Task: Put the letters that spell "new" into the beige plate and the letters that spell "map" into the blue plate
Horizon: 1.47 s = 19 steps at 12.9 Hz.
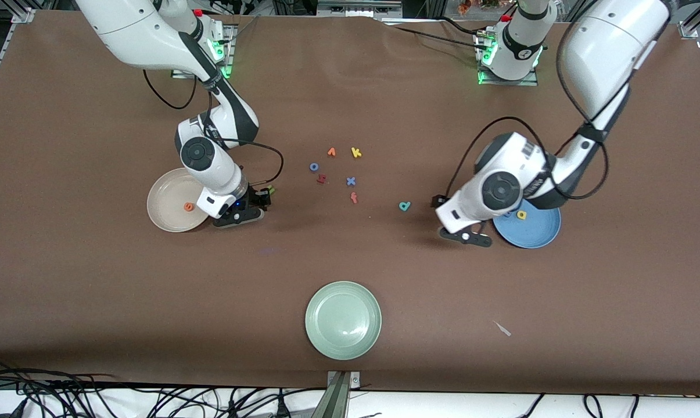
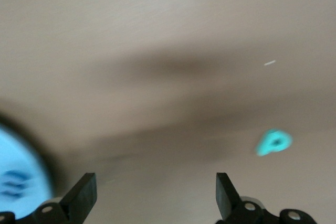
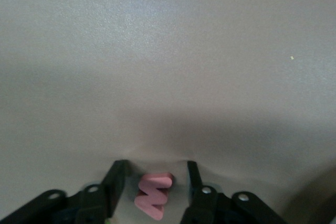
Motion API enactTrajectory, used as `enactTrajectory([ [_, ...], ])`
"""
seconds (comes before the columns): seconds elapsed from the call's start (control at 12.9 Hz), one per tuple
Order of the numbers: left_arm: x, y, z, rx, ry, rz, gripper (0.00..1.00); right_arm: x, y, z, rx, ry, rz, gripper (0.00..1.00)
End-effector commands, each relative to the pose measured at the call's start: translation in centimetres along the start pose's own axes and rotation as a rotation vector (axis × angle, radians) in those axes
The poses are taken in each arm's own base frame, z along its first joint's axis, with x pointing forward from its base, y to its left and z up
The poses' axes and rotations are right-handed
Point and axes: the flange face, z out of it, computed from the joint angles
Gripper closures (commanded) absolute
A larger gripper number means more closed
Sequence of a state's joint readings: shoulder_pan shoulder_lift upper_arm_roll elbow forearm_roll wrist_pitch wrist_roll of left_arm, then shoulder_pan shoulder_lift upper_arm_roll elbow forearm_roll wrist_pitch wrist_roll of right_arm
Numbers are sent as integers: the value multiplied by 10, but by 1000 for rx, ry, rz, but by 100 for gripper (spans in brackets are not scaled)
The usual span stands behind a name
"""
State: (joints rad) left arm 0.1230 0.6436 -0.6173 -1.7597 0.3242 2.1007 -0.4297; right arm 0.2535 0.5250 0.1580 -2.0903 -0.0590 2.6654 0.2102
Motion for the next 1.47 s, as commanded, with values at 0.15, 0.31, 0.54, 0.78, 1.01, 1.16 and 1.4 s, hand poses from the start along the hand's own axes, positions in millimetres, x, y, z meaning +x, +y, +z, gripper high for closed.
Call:
enactTrajectory([
  [0.15, -5, 58, 12, 26, 92, 77, 0, -5, -5, 4, 4, -5, 9, 62],
  [0.31, -9, 85, 23, 40, 130, 121, 0, -6, -4, 0, -1, -9, -7, 72],
  [0.54, -9, 96, 34, 66, 167, 143, 0, -1, 15, -30, -30, -25, -65, 74],
  [0.78, -13, 107, 48, 65, 152, 166, 0, 4, 60, -70, -71, -70, -159, 74],
  [1.01, -12, 108, 67, 45, 138, 184, 0, 4, 99, -87, -92, -81, -250, 73],
  [1.16, -12, 108, 70, 53, 142, 196, 3, -13, 137, -78, -106, -137, -243, 70],
  [1.4, -13, 110, 78, 58, 135, 201, 13, -40, 142, -62, -102, -126, -192, 48],
])
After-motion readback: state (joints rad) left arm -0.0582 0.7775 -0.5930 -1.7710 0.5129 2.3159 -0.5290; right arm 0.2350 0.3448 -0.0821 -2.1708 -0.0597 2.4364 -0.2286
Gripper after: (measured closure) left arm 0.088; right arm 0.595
